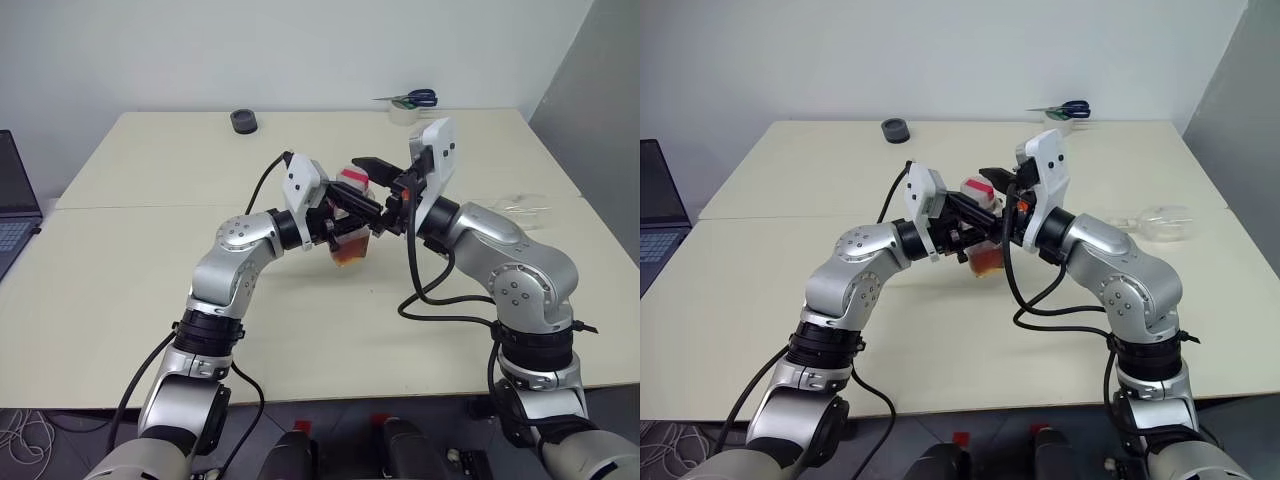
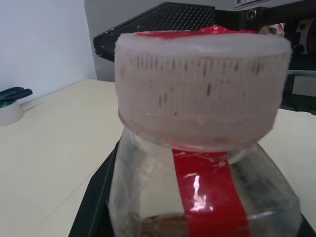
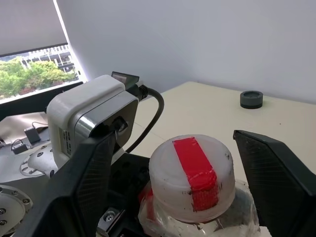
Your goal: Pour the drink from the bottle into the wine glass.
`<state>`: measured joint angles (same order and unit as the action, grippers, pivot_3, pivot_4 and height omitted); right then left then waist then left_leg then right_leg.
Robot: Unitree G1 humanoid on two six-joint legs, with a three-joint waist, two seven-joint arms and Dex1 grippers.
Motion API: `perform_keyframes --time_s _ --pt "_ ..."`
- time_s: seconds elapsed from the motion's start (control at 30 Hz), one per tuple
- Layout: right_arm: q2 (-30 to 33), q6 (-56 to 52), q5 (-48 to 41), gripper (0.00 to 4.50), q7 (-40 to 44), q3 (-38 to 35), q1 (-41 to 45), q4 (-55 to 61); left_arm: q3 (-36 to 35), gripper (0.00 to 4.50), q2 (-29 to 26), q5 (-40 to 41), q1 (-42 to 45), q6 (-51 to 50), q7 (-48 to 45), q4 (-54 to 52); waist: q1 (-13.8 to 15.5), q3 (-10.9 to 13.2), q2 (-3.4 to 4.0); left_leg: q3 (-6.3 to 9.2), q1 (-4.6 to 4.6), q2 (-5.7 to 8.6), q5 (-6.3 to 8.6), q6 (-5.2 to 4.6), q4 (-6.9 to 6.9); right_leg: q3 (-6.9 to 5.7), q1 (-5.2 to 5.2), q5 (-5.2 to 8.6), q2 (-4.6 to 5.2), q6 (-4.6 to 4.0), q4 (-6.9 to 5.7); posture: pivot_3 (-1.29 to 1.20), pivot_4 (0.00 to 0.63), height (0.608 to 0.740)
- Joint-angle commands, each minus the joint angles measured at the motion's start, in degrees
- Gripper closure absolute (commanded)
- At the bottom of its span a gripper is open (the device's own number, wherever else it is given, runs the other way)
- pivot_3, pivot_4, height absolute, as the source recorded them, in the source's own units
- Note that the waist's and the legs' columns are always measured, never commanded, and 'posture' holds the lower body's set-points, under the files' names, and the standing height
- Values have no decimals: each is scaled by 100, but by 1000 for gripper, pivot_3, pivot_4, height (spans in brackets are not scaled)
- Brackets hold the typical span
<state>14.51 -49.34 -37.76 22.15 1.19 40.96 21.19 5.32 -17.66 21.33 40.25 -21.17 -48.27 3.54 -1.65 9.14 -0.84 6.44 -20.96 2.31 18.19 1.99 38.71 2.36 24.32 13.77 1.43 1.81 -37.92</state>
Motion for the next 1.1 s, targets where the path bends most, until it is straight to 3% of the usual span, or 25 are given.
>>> perform_keyframes --time_s 0.03,0.13,0.17,0.4,0.67,0.87,0.97,1.1 --pt "73 116 -20 1382 142 14 6 195 -51 2734 33 42 136 85 0 -212 1 0 0 0 0 0 0 0 0 0 0 0 0 0 0 0 150 740" --pt "112 143 30 2485 200 78 -29 215 -54 2734 38 39 134 83 4 -218 -1 0 0 0 0 1 0 0 0 0 0 0 0 0 1 0 150 740" --pt "100 168 46 2647 182 77 -24 201 -51 2734 35 32 136 86 5 -216 -2 0 0 -1 0 0 0 0 0 0 0 0 0 0 0 0 150 740" --pt "181 171 -28 2642 286 -19 124 122 -61 2734 -52 146 99 -56 -67 -433 -4 0 0 0 0 0 0 0 0 1 0 0 0 0 0 0 150 740" --pt "1248 -685 -1477 2642 2445 -461 1749 -948 -58 2734 -1096 1649 -121 -1523 -1363 -2190 -35 29 14 -2 1 -5 4 -7 -7 0 2 1 -5 -1 2 0 150 740" --pt "1279 -807 -1609 2642 3113 -226 2224 -1429 -181 2734 -1244 2297 218 -2051 -1357 -2439 -7 30 13 1 5 -1 14 -25 0 -5 -10 1 -6 -1 7 0 150 740" --pt "1536 -836 -1548 1700 3231 -315 1977 -1317 -198 2734 -1314 2009 254 -1852 -1299 -2213 6 30 12 4 3 1 13 -24 3 -8 -11 1 -6 -1 9 0 150 740" --pt "1961 -928 -1453 282 2725 -713 1472 -909 -335 2734 -1373 1728 97 -1633 -1039 -2065 8 31 11 1 -3 2 5 -8 1 -5 -7 1 4 -1 16 0 150 740"
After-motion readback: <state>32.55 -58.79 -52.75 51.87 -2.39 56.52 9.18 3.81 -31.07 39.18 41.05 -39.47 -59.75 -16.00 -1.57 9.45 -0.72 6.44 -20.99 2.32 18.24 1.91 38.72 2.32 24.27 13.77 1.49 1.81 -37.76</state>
